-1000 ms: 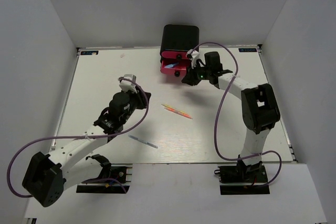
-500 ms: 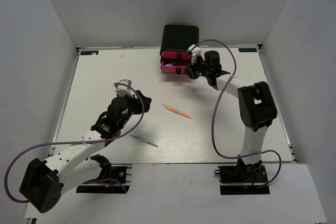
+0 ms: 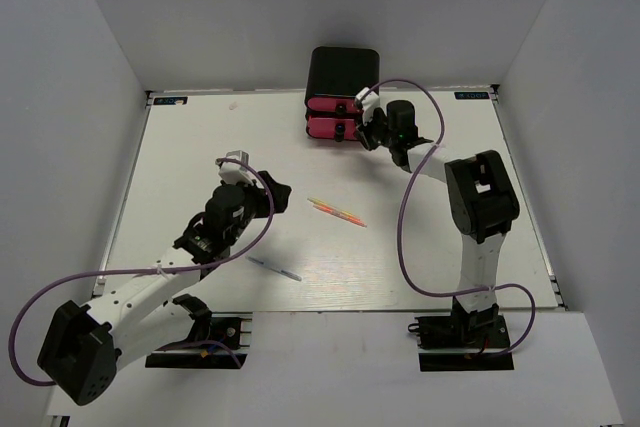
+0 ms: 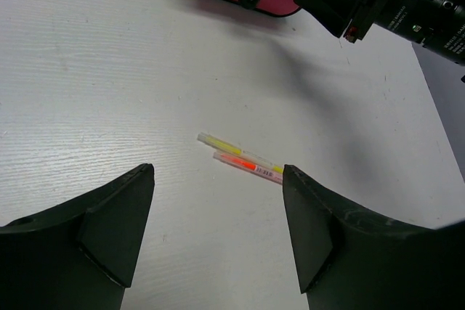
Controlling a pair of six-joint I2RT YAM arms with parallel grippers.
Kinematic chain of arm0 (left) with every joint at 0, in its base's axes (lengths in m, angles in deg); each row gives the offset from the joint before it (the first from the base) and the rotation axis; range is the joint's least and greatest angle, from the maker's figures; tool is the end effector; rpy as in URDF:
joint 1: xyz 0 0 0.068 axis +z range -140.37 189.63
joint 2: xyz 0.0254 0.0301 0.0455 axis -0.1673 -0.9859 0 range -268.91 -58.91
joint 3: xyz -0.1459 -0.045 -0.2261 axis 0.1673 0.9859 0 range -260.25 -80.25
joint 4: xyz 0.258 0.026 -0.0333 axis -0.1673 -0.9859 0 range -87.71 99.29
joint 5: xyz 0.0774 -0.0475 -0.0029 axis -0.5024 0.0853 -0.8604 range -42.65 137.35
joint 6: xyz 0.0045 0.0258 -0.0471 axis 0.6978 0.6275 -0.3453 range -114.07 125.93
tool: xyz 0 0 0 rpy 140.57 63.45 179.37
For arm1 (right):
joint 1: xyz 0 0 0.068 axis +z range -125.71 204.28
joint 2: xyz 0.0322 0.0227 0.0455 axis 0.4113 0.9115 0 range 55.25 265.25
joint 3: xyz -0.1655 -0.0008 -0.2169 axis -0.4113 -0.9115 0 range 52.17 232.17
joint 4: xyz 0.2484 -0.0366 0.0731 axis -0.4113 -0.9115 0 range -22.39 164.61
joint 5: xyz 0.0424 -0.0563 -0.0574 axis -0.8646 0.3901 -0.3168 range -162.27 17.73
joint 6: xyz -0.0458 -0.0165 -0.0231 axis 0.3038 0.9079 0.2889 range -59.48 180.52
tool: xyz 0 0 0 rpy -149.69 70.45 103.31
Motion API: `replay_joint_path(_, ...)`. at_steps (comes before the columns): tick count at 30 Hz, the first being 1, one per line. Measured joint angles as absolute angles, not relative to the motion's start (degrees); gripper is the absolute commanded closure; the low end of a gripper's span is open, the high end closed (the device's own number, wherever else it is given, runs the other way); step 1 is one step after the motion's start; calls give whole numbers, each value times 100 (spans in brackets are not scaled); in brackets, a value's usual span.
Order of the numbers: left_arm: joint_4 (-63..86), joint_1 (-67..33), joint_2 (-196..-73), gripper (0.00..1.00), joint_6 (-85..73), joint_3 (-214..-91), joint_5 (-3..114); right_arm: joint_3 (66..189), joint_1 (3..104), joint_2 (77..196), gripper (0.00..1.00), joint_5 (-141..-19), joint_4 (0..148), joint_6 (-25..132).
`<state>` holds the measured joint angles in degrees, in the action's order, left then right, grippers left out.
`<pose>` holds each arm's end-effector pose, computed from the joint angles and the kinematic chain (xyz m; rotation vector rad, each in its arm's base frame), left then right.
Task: Sort the stationery into containers
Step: Close the drawer in the storage box.
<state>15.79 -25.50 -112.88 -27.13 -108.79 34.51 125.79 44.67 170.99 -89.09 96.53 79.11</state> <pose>0.1800 -0.1169 0.2407 -0.1201 1.9336 -0.5932 0.4258 0.1693 0.1941 -0.8226 1.7341 0.3030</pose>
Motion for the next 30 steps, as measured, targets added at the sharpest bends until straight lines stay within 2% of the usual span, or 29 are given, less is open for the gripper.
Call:
replay_joint_path(14, 2523, -2550, -12023, 5, -3445, -10737, 3494, 12708, 4467, 17213, 74, -8577, 10022, 8071)
replay_joint_path(19, 2974, -2550, -12797, 7, -3577, -10831, 3601, 12697, 4464, 17211, 75, -8607, 10020, 8099)
replay_joint_path(21, 3166, -2550, -13269, 21, -3651, -11049, 3632, 12518, 4454, 17108, 76, -8666, 10055, 8112)
replay_joint_path(23, 3428, -2550, -13800, 41, -3703, -11338, 3645, 12070, 4436, 16822, 78, -8749, 10063, 8160)
replay_joint_path(24, 3590, -2550, -14095, 65, -3740, -11506, 3658, 11768, 4421, 16621, 78, -8786, 10070, 8178)
replay_joint_path(25, 3741, -2544, -14357, 74, -3791, -11653, 3667, 11482, 4410, 16411, 79, -8817, 10079, 8200)
replay_joint_path(26, 3854, -2530, -14672, 79, -3789, -11856, 3674, 11191, 4392, 16173, 75, -8848, 10077, 8206)
replay_joint_path(28, 4082, -2498, -15341, 81, -3817, -12341, 3719, 10805, 4362, 15768, 51, -8782, 10050, 8156)
replay_joint_path(29, 4150, -2491, -15664, 75, -3826, -12597, 3741, 10673, 4338, 15571, 31, -8762, 9985, 8101)
replay_joint_path(30, 4195, -2467, -15972, 57, -3841, -12850, 3761, 10647, 4309, 15410, 27, -8758, 9819, 8036)
